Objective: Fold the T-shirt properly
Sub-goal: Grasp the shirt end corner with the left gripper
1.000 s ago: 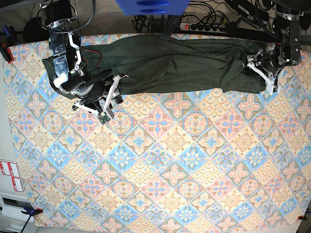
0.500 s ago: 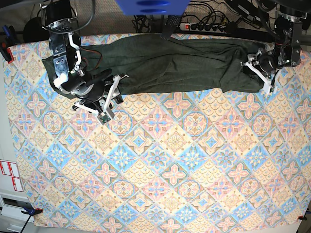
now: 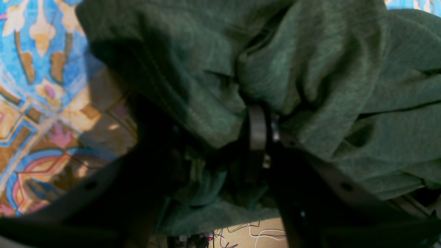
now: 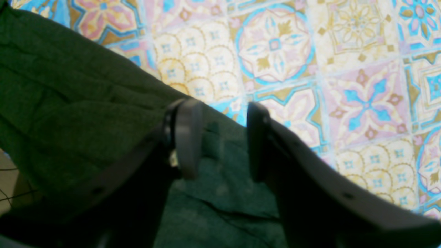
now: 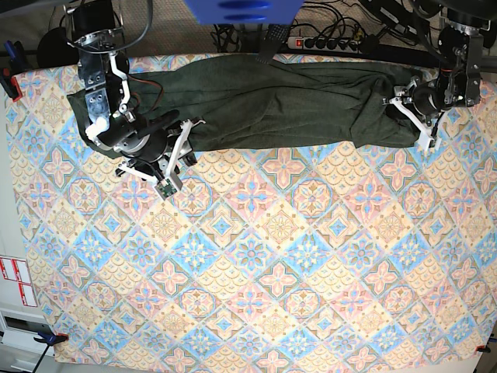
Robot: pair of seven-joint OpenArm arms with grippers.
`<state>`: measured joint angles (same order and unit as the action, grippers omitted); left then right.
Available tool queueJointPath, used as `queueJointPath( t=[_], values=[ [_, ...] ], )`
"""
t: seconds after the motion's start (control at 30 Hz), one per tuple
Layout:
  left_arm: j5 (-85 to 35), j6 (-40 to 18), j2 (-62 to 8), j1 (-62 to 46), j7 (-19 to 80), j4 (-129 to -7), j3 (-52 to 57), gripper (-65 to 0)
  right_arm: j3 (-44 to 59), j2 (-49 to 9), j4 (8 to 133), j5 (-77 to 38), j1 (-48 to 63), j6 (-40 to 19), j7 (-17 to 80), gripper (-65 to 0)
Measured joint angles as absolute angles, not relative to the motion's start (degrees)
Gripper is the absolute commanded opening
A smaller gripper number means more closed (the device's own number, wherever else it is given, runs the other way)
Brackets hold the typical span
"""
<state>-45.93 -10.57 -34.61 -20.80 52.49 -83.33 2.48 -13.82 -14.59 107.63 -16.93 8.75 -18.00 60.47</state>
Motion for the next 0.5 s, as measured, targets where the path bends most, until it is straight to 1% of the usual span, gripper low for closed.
queueJointPath(
  t=[0.07, 0.1, 0.17, 0.27, 0.33, 0.37, 0.4, 0.5],
  values=[
    [-46.7, -11.0, -35.2, -20.8, 53.5, -83.2, 3.5, -41.5, -13.8, -14.6, 107.6, -16.9, 8.8, -18.0, 60.5, -42.9],
    [-46.8, -11.0, -35.5, -21.0, 54.2, -83.0, 3.9, -38.2, -13.8, -14.6, 107.6, -16.9, 8.8, -18.0, 60.5, -42.9],
    [-47.1, -11.4, -36.1, -21.1, 54.5, -83.0, 4.6, -30.6, -13.8, -14.6, 107.6, -16.9, 8.7, -18.0, 60.4, -42.9],
    [-46.5, -10.8, -37.4, -21.4, 55.1, -83.3, 4.8, -16.6, -13.9, -14.6, 107.6, -16.9, 8.8, -18.0, 60.5, -42.9],
    [-46.2, -10.8, -37.8, -21.6, 55.1, -84.2, 4.7, -8.4, -13.9, -14.6, 107.6, -16.9, 8.7, -18.0, 60.4, -42.9],
    [-46.5, -11.4, -38.1, -21.6, 55.3, -84.7, 4.6, -6.2, -13.9, -14.6, 107.6, -17.0, 8.7, -18.0, 60.4, -42.9],
    [-46.8, -11.4, -38.5, -21.6, 55.3, -85.2, 4.5, -5.3, -13.9, -14.6, 107.6, -17.0, 8.8, -18.0, 60.5, -42.9],
    [-46.7, -11.4, -39.1, -21.4, 55.0, -85.3, 4.7, -5.2, -13.9, -14.6, 107.6, -16.9, 8.8, -18.0, 60.5, -42.9]
  ],
)
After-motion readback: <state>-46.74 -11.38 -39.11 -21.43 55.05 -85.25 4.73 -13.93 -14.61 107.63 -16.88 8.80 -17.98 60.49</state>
